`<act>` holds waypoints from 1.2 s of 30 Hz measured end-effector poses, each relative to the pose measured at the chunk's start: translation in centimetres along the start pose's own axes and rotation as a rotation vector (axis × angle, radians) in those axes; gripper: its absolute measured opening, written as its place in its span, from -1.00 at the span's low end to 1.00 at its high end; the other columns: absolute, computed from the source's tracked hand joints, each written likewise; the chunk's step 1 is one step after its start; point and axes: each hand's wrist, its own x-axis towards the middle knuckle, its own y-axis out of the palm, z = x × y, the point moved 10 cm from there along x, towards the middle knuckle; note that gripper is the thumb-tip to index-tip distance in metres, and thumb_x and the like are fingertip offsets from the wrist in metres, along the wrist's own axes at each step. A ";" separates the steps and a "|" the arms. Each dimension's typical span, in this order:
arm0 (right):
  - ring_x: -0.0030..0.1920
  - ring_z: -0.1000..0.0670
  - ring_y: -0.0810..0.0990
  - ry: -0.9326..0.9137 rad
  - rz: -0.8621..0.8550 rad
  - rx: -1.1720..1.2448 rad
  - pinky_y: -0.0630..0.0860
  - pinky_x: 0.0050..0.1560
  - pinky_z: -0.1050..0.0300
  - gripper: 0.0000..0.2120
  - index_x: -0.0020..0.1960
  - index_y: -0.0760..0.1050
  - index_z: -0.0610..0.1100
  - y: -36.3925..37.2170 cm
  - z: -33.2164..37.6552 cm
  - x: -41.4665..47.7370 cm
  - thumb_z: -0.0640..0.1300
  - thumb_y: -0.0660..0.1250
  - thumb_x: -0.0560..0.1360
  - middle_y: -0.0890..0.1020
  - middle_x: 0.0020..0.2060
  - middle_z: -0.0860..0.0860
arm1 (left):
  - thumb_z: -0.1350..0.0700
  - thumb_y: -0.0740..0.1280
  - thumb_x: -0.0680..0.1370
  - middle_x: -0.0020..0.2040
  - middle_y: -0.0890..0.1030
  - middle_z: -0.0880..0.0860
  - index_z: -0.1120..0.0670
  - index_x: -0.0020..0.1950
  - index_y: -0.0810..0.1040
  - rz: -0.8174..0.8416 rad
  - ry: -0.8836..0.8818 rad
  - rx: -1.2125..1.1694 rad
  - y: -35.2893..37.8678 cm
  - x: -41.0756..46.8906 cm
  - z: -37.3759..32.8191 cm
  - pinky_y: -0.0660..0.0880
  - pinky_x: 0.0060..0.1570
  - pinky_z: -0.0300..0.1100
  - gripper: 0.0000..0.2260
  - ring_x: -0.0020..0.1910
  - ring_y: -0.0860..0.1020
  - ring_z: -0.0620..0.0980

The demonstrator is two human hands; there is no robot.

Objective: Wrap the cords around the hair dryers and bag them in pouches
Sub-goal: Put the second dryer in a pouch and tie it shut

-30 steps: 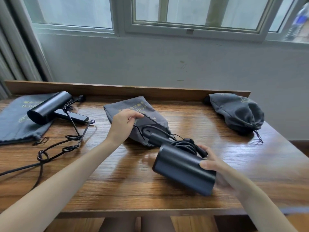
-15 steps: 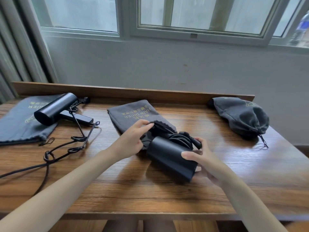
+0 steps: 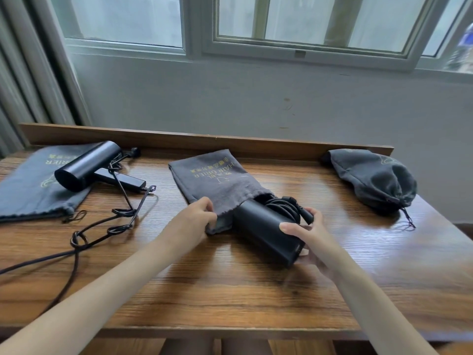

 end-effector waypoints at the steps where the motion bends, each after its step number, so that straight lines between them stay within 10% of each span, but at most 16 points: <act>1: 0.04 -0.05 0.57 -0.004 -0.006 -0.004 0.56 -0.33 0.06 -0.26 0.36 0.09 0.11 -0.1 0.0 0.0 -0.12 0.47 0.36 0.49 0.12 -0.06 | 0.45 0.22 0.29 -0.14 0.49 0.10 0.16 -0.39 0.52 -0.037 -0.048 -0.130 -0.3 0.1 0.7 0.42 -0.25 -0.34 -0.78 -0.26 0.51 -0.02; 6: -0.01 0.01 0.56 -0.022 -0.035 -0.020 0.55 -0.38 0.10 -0.30 0.32 0.08 0.13 -0.5 0.2 -0.1 -0.13 0.45 0.39 0.49 0.05 0.00 | 0.54 0.19 0.33 -0.23 0.59 -0.09 -0.11 -0.54 0.55 -0.091 -0.301 -0.638 -0.4 -0.6 4.4 0.41 -0.14 -0.41 -0.45 -0.17 0.54 -0.23; 12: 0.01 0.03 0.56 -0.035 -0.051 -0.037 0.55 -0.40 0.15 -0.26 0.36 0.06 0.13 -0.4 0.5 -0.1 -0.11 0.46 0.38 0.47 0.09 0.03 | 0.04 0.21 0.31 -0.17 0.55 -0.08 -0.03 -0.33 0.48 -0.138 -0.299 -0.404 -1.4 -0.5 2.7 0.39 -0.09 -0.29 -0.92 -0.13 0.50 -0.17; 14: 0.01 0.03 0.56 -0.041 -0.048 -0.050 0.55 -0.40 0.16 -0.26 0.35 0.06 0.13 -0.2 0.6 -0.1 -0.10 0.46 0.38 0.47 0.09 0.05 | -0.05 0.33 0.35 -0.05 0.51 -0.06 0.05 -0.02 0.49 -0.059 -0.212 -0.165 -0.5 0.8 0.8 0.43 -0.07 -0.17 -0.73 -0.06 0.47 -0.10; 18: 0.02 0.02 0.56 -0.053 -0.048 -0.059 0.55 -0.40 0.16 -0.27 0.34 0.07 0.14 -0.2 0.8 -0.3 -0.10 0.47 0.38 0.47 0.13 0.02 | 0.05 0.28 0.50 -0.02 0.55 0.04 0.07 0.04 0.51 0.052 -0.233 0.188 1.4 2.3 -0.1 0.45 -0.12 -0.06 -0.83 0.05 0.50 0.08; 24: 0.06 0.07 0.51 -0.118 -0.078 -0.114 0.51 -0.27 0.19 -0.19 0.35 0.04 0.15 -0.2 1.7 -0.2 -0.07 0.52 0.33 0.41 0.15 0.08 | 0.22 0.14 0.59 -0.09 0.47 0.06 0.18 -0.02 0.45 -0.303 -0.295 -0.162 -2.0 3.8 -0.8 0.41 -0.13 -0.07 -0.89 -0.13 0.48 0.06; 29: 0.07 0.19 0.45 -0.214 -0.056 -0.195 0.51 -0.05 0.21 -0.21 0.27 0.05 0.15 1.4 3.0 0.1 -0.12 0.54 0.31 0.39 0.06 0.19 | 0.16 0.06 0.55 -0.23 0.48 0.06 0.16 -0.13 0.45 -0.306 -0.008 -0.069 -1.4 4.3 -5.3 0.34 -0.19 -0.28 -0.80 -0.25 0.37 -0.10; 36: 0.12 -0.04 0.52 -0.175 -0.176 0.004 0.55 -0.16 0.08 -0.31 0.22 0.05 0.11 0.3 2.7 1.3 -0.19 0.47 0.38 0.44 0.12 0.03 | 0.26 0.12 0.60 -0.30 0.36 -0.10 0.09 -0.15 0.33 -0.064 -0.109 -0.423 1.3 2.9 -3.5 0.24 -0.25 -0.36 -0.85 -0.30 0.36 -0.22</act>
